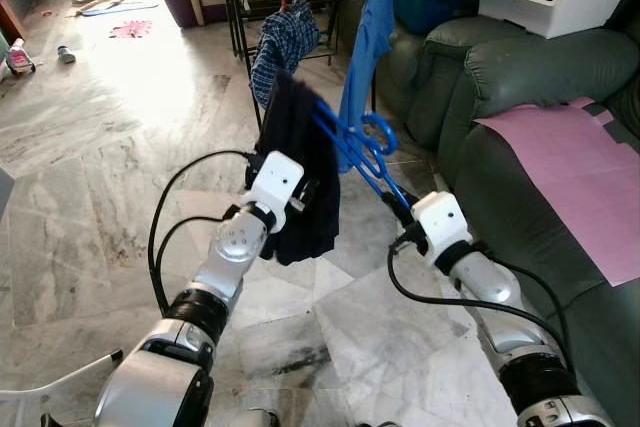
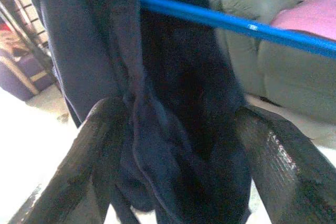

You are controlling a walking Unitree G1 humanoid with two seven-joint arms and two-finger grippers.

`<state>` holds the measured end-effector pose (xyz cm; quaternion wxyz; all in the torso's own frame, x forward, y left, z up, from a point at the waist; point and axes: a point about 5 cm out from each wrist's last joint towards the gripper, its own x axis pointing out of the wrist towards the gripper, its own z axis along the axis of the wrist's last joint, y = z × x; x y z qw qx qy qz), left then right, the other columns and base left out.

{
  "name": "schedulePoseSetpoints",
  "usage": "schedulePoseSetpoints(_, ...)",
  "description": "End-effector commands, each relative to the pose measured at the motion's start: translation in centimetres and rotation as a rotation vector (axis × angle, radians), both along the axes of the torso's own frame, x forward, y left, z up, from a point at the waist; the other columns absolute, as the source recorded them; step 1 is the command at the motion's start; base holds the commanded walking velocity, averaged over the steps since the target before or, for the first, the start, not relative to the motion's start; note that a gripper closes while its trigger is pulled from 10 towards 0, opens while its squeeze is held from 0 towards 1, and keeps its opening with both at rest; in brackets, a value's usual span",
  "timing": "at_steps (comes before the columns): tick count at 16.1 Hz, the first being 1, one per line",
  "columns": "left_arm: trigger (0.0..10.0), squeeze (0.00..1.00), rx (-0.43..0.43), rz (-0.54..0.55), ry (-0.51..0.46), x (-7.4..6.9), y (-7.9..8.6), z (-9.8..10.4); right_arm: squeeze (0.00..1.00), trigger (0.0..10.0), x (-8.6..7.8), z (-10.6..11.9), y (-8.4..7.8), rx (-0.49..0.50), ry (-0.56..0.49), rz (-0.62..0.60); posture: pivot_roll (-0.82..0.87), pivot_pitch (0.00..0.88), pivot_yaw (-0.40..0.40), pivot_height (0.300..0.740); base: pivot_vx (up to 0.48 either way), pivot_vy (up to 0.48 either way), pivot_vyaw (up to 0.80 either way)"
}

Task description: Hang hanger

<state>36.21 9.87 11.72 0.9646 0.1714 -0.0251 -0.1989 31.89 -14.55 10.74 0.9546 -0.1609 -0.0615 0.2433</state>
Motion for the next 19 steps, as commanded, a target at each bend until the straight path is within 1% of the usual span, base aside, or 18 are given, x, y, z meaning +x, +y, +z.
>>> schedulePoseSetpoints(1, 10.0, 0.0, -0.003, 0.054, -0.017, 0.3, 0.8, 0.5, 0.0, 10.0, -0.3, 1.0, 0.5, 0.068, -0.01, 0.041, 0.02, 0.087, 0.016, 0.74, 0.0, 0.0, 0.0)
schedulePoseSetpoints(3, 10.0, 0.0, -0.003, 0.088, -0.021, 0.5, 1.2, 0.6, 0.0, 10.0, -0.7, 1.1, 1.1, 0.086, 0.008, 0.099, 0.02, 0.085, 0.016, 0.74, 0.0, 0.0, 0.0)
schedulePoseSetpoints(5, 10.0, 0.0, -0.024, 0.129, -0.022, 0.7, 1.5, 0.9, 0.0, 10.0, -1.5, 1.2, 1.9, 0.109, 0.048, 0.177, 0.02, 0.084, 0.015, 0.74, 0.0, 0.0, 0.0)
schedulePoseSetpoints(7, 10.0, 0.0, -0.03, 0.163, -0.036, 0.9, 1.5, 1.2, 0.0, 10.0, -2.5, 1.1, 2.6, 0.114, 0.096, 0.271, 0.02, 0.082, 0.014, 0.74, 0.0, 0.0, 0.0)
schedulePoseSetpoints(9, 10.0, 0.0, -0.034, 0.174, -0.039, 1.0, 1.4, 1.2, 0.0, 10.0, -3.4, 1.2, 3.0, 0.123, 0.131, 0.331, 0.01, 0.082, 0.015, 0.74, 0.0, 0.0, 0.0)
schedulePoseSetpoints(10, 10.0, 0.0, -0.033, 0.177, -0.04, 1.0, 1.4, 1.2, 0.0, 10.0, -3.5, 1.3, 3.0, 0.125, 0.135, 0.337, 0.01, 0.082, 0.016, 0.74, 0.0, 0.0, 0.0)
schedulePoseSetpoints(11, 9.9, 0.0, -0.026, 0.186, -0.043, 1.0, 1.5, 1.2, 0.0, 10.0, -3.9, 1.4, 3.0, 0.12, 0.151, 0.364, 0.01, 0.082, 0.017, 0.74, 0.0, 0.0, 0.0)
schedulePoseSetpoints(12, 1.6, 0.0, -0.02, 0.198, -0.043, 1.0, 1.9, 1.2, 0.0, 10.0, -4.3, 1.5, 2.8, 0.116, 0.16, 0.375, 0.01, 0.082, 0.017, 0.74, 0.0, 0.0, 0.0)
schedulePoseSetpoints(13, 0.0, 0.0, -0.012, 0.208, -0.042, 1.0, 2.2, 1.1, 0.0, 10.0, -4.5, 1.5, 2.5, 0.11, 0.167, 0.375, 0.01, 0.082, 0.017, 0.74, 0.0, 0.0, 0.0)
schedulePoseSetpoints(14, 0.0, 0.0, -0.005, 0.217, -0.044, 1.0, 2.6, 1.1, 0.0, 10.0, -4.7, 1.4, 2.2, 0.102, 0.177, 0.375, 0.01, 0.084, 0.018, 0.74, 0.0, 0.0, 0.0)
schedulePoseSetpoints(17, 0.0, 0.0, 0.008, 0.231, -0.054, 1.0, 3.4, 1.1, 0.0, 10.0, -4.9, 1.3, 1.5, 0.079, 0.186, 0.355, 0.01, 0.083, 0.02, 0.74, 0.0, 0.0, 0.0)
schedulePoseSetpoints(19, 0.0, 0.0, 0.027, 0.229, -0.058, 1.0, 3.5, 1.1, 0.0, 10.0, -4.8, 1.3, 1.3, 0.07, 0.189, 0.347, 0.01, 0.083, 0.02, 0.74, 0.0, 0.0, 0.0)
